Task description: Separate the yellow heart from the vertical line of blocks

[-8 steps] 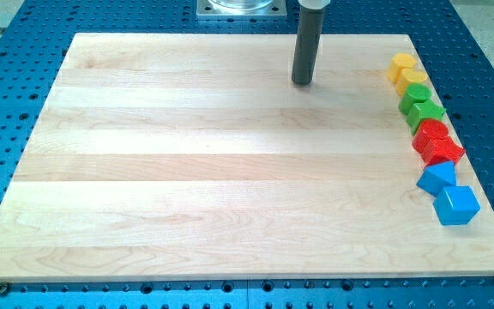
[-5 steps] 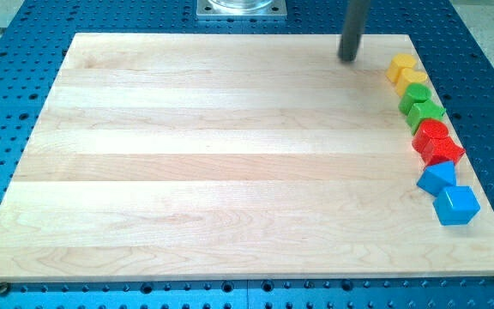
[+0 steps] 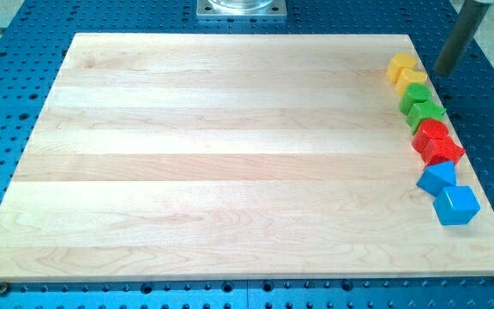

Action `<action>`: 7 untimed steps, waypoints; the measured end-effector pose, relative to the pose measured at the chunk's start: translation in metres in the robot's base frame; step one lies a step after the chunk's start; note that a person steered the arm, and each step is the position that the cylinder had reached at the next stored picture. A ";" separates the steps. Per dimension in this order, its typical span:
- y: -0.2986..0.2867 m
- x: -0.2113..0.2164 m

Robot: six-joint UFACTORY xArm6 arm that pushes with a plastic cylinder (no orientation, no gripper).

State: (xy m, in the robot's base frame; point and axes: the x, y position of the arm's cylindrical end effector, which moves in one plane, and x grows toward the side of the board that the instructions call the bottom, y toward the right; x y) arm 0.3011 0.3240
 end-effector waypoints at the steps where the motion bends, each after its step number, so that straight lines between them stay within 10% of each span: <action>1: -0.031 0.028; 7: -0.144 0.066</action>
State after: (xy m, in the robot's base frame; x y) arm 0.3672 0.1795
